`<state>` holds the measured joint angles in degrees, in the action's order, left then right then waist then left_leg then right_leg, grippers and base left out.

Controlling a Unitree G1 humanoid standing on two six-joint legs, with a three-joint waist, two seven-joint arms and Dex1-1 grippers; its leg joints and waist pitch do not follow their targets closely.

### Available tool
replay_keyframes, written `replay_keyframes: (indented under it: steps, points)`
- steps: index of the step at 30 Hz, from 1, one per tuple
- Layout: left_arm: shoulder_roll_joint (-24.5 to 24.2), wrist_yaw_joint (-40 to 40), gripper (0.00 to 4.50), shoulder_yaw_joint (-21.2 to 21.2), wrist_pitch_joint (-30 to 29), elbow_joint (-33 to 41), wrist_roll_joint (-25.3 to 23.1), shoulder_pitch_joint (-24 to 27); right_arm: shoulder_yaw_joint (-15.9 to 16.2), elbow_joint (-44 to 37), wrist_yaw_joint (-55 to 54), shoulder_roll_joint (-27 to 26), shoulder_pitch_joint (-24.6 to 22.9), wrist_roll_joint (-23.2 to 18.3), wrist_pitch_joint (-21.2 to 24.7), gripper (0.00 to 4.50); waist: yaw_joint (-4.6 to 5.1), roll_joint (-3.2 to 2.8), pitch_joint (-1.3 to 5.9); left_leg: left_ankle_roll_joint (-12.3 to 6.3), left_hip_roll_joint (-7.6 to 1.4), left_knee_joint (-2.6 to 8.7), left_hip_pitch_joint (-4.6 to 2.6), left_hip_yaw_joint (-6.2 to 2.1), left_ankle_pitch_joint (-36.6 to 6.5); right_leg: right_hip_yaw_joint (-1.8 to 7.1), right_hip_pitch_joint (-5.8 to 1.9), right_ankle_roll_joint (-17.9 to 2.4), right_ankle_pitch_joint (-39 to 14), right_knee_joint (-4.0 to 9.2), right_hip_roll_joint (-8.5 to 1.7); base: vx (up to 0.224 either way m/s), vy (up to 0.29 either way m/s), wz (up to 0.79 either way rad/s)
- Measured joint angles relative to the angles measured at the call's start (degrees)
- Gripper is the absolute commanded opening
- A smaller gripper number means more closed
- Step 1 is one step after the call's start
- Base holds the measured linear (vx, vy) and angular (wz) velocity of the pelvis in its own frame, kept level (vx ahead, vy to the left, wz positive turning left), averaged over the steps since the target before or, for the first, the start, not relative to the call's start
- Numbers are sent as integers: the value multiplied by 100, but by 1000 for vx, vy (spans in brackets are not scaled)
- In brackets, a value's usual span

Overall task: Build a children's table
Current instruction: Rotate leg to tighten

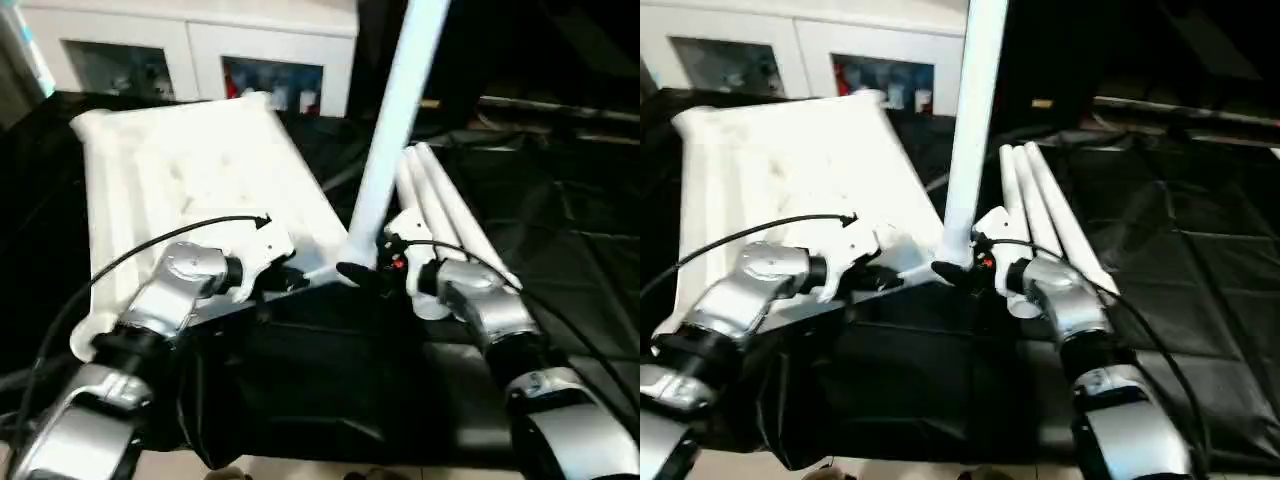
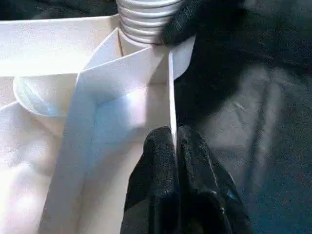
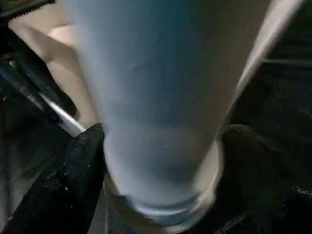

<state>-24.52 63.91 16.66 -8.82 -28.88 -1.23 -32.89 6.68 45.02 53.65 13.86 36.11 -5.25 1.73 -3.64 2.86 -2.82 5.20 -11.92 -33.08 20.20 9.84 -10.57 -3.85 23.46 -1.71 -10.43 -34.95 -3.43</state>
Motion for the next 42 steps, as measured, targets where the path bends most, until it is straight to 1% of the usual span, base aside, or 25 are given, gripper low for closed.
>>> replay_keyframes:
  steps: [6, 7, 8, 9, 11, 12, 13, 17, 18, 20, 21, 23, 25, 28, 29, 32, 34, 35, 36, 38, 39, 40, 41, 42]
  points:
    - [-93, 214, 0, -1, 40, 111, 48, 109, 56, -174, 320, 54, -127, -28, 30, 392, 8, 0, -1, 6, -1, -3, -9, 0, 2, 2, -3, 0, 1, -6, 0, 0, 0, 0]
    - [-95, 220, 0, 0, 40, 114, 48, 114, 56, -198, 340, 58, -143, -29, 40, 376, 7, 1, -2, 6, -1, -4, -10, 0, 3, 2, -4, 0, 1, -7, 0, 0, 0, 0]
    - [-101, 235, 0, 0, 40, 116, 51, 119, 56, -216, 386, 73, -173, -57, 53, 376, 7, 1, -2, 7, -1, -4, -12, -1, 3, 2, -6, 0, 1, -7, 0, 0, 0, 0]
    - [-110, 247, 0, 0, 41, 117, 56, 121, 56, -216, 414, 84, -190, -77, 63, 358, 9, 1, -2, 7, -1, -4, -12, -1, 3, 3, -7, 0, 1, -7, 0, 0, 0, 0]
    - [-127, 270, 0, 0, 40, 123, 70, 126, 57, -224, 466, 76, -219, -128, 89, 355, 12, 1, -2, 7, -1, -3, -12, -2, 3, 3, -6, 0, 1, -7, 0, 0, 0, 0]
    - [-129, 270, 0, -1, 40, 128, 75, 130, 57, -226, 484, 72, -221, -137, 106, 346, 12, 2, -2, 7, -1, -3, -11, -2, 3, 2, -6, 0, 1, -7, 0, 0, 0, 0]
    - [-131, 270, 0, -1, 40, 132, 81, 132, 56, -243, 501, 71, -221, -144, 142, 322, 11, 2, -2, 7, -1, -2, -11, -2, 3, 2, -6, 0, 1, -7, 0, 0, 0, 0]
    - [-153, 271, 0, -7, 35, 170, 93, 157, 51, -341, 554, 46, -252, -184, 261, 307, 11, 2, -2, 7, -1, -1, -11, -1, 3, 2, -6, 0, 1, -7, 0, 0, 0, 0]
    - [-154, 269, 0, -9, 28, 173, 95, 160, 48, -343, 549, 40, -256, -187, 269, 284, 12, 3, -2, 7, -1, -1, -11, -1, 3, 2, -6, 0, 1, -7, 0, 0, 0, 0]
    - [-154, 255, 0, -12, 12, 172, 93, 164, 32, -360, 483, 3, -289, -198, 270, 281, 11, 3, -2, 7, -1, -2, -12, -1, 3, 3, -6, 0, 1, -8, 0, 0, 0, 0]
    - [-135, 203, 0, -19, -1, 168, 91, 164, 3, -350, 388, -35, -298, -196, 261, 276, 15, 3, -2, 7, -1, -2, -12, -1, 4, 3, -7, 0, 1, -9, 0, 0, 0, 0]
    - [16, -77, 0, -55, -83, 90, 26, 124, -184, -172, -158, -283, -293, -194, 176, 272, 37, 4, -1, 11, -1, -4, -14, 0, 7, 5, -17, -1, 2, -15, 0, 0, 0, 0]
    - [196, -441, 0, -74, -163, -45, -82, 41, -336, 47, -797, -506, -233, -195, 101, 272, 33, 3, -1, 13, 0, -6, -24, 0, 9, 8, -27, 13, -5, -16, 0, 0, 0, 0]
    - [616, -1204, 0, -80, -346, -489, -287, -288, -664, 482, -2251, -915, 51, -185, 106, 272, 33, 2, -1, 14, 2, -10, -32, -3, 9, 9, -34, 32, -15, -14, -1, 0, 0, 0]
    - [805, -1501, 0, -81, -428, -637, -358, -396, -777, 594, -2830, -1064, 155, -183, 141, 272, 19, 0, 1, 16, 2, -11, -41, -5, 11, 10, -35, 34, -14, -14, -2, 0, 0, 0]
    - [1148, -1973, 0, -116, -593, -887, -385, -550, -933, 752, -3682, -1299, 279, -179, 168, 272, -22, -3, 3, 16, 5, -11, -42, 1, 11, 20, -47, 36, -14, -13, -5, 0, 0, 0]
    - [1311, -2110, 0, -130, -626, -978, -392, -611, -971, 822, -3928, -1411, 339, -117, 142, 272, -43, -2, 5, 15, 5, -11, -31, 0, 11, 20, -51, 38, -14, -9, -6, 0, 0, 0]
    - [1340, -2150, 0, -134, -636, -988, -398, -618, -972, 862, -3981, -1420, 363, -81, 111, 307, -46, -4, 5, 15, 6, -12, -25, 0, 11, 20, -50, 38, -13, -6, -8, 0, 0, 0]
    - [1345, -2150, 0, -135, -636, -985, -404, -618, -971, 882, -3968, -1420, 362, -64, 37, 328, -48, -4, 6, 15, 5, -13, -23, 0, 12, 20, -51, 40, -12, -6, -8, 0, 0, 0]
    - [1346, -2150, 0, -143, -636, -982, -411, -618, -971, 923, -3865, -1419, 355, -62, -76, 351, -49, -7, 7, 14, 5, -15, -23, 0, 12, 20, -52, 42, -11, -7, -8, 0, 0, 0]
    - [1343, -2150, 0, -159, -636, -983, -415, -618, -970, 939, -3811, -1417, 353, -60, -115, 351, -46, -7, 7, 14, 5, -15, -21, 0, 12, 20, -51, 42, -10, -8, -8, 0, 0, 0]
    - [1337, -2150, 0, -168, -636, -983, -415, -618, -954, 960, -3755, -1403, 352, -43, -156, 363, -43, -8, 6, 14, 5, -14, -20, -1, 12, 19, -51, 43, -9, -8, -8, 0, 0, 0]
    - [1325, -2150, 0, -176, -636, -983, -414, -618, -908, 979, -3666, -1366, 348, 27, -201, 386, -37, -7, 6, 14, 4, -13, -20, -1, 12, 19, -50, 44, -9, -9, -7, 0, 0, 0]
    - [1310, -2148, 0, -176, -635, -980, -409, -617, -846, 979, -3588, -1330, 344, 69, -217, 386, -30, -7, 6, 14, 4, -11, -19, -1, 12, 18, -50, 44, -9, -9, -6, 0, 0, 0]
